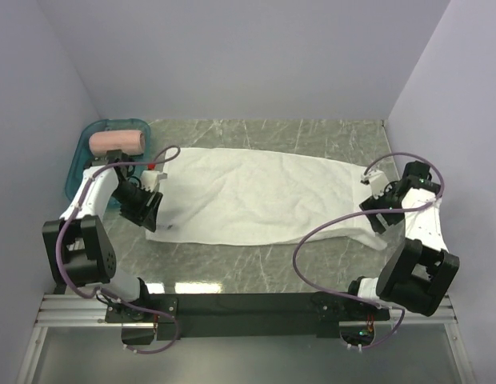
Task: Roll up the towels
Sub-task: Flatten the towel
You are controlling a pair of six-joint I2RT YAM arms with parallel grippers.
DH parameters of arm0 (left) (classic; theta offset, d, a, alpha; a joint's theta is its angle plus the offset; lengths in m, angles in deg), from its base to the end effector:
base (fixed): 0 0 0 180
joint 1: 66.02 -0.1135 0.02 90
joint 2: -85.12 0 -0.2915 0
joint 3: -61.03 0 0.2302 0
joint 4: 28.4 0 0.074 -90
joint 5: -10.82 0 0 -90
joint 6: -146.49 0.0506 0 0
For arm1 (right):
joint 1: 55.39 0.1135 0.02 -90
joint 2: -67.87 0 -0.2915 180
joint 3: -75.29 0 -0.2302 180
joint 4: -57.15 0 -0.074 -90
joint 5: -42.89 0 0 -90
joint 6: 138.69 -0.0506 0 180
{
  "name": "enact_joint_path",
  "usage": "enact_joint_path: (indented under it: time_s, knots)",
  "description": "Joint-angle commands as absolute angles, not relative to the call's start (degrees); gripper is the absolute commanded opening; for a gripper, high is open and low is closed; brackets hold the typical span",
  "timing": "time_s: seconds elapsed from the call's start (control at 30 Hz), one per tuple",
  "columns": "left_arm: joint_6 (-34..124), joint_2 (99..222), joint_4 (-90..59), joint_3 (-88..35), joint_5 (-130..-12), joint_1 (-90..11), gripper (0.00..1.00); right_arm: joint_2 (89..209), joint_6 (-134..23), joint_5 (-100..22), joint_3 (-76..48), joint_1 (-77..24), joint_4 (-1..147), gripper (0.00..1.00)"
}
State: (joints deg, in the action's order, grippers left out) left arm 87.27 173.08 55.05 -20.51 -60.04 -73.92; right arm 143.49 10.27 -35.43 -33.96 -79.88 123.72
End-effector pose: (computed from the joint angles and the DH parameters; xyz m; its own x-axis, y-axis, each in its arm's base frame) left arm 0.2387 0.0164 0.2573 -0.9171 0.3608 -0.1697 0.3960 0.8744 -0.2805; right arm 0.2011 -0.0803 0.2592 -0.7424 -0.5838 -0.3286 -0.5601 0.8100 -0.1738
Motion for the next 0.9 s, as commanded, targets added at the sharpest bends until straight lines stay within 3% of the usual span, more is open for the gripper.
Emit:
enact_joint_path:
  time_s: [0.0,0.13,0.37,0.67,0.87]
  knots:
    - [95.5,168.53,60.97,-23.94,-61.69,-74.37,0.64,140.56,12.4,-33.06,-23.45,-80.61,134.03,0.89]
    - [93.41,170.54,60.54,-30.35,-57.57,-73.93,0.61,141.61,8.27,-27.44,-17.97,-80.18,138.7,0.89]
    - [84.45,174.94,48.69,-28.35,-59.92,-67.61,0.46,149.61,-5.08,-31.46,-24.53,-73.59,133.72,0.6]
    - [77.41,180.39,39.8,-22.28,-62.3,-63.56,0.41,160.76,-15.38,-42.18,-30.0,-69.45,120.54,0.5]
    - [75.56,183.64,37.08,-20.17,-65.37,-63.47,0.39,169.38,-13.89,-50.88,-24.84,-69.45,111.74,0.48]
